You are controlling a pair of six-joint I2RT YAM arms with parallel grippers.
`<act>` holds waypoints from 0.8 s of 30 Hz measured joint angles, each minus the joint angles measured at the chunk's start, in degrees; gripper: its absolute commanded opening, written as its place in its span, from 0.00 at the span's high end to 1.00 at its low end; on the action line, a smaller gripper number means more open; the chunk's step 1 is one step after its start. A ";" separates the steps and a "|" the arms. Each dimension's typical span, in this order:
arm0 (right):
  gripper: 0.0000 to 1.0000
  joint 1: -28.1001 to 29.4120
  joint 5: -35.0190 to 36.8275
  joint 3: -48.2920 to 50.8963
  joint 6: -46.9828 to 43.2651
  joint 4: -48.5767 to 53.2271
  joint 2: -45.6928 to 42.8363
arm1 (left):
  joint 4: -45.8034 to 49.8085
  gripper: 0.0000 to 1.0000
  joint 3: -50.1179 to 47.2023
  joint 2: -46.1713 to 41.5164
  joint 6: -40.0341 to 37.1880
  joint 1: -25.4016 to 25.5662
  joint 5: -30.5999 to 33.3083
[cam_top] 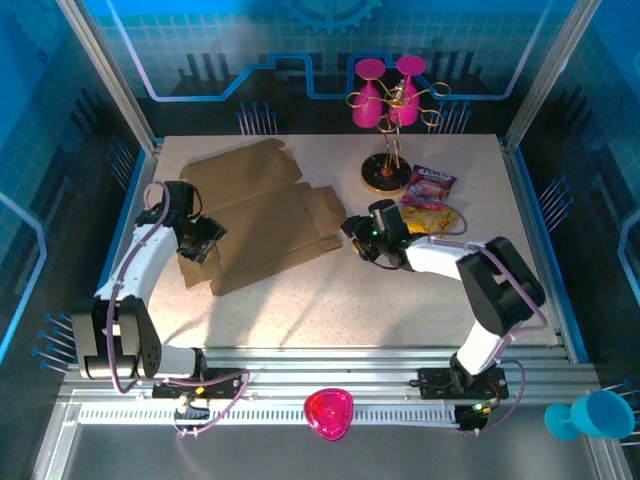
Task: Fold the paper box
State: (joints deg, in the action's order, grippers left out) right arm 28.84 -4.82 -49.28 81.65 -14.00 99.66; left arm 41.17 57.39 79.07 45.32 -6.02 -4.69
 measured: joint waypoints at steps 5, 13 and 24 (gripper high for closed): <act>0.51 0.00 -0.20 -3.85 4.00 -5.51 8.44 | -1.42 0.51 -0.15 4.48 -2.08 -2.29 -1.33; 0.57 -0.02 0.37 -6.27 8.02 -10.86 12.85 | -2.91 0.51 -0.24 4.48 -1.95 -2.29 -3.69; 0.94 -0.33 1.90 -9.49 12.79 -17.79 19.04 | -2.40 0.50 -0.15 -3.87 1.29 1.86 -4.83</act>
State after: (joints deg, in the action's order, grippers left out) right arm 28.51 -2.92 -58.76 94.43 -31.79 118.69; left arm 38.76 57.23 75.20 46.61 -4.16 -9.52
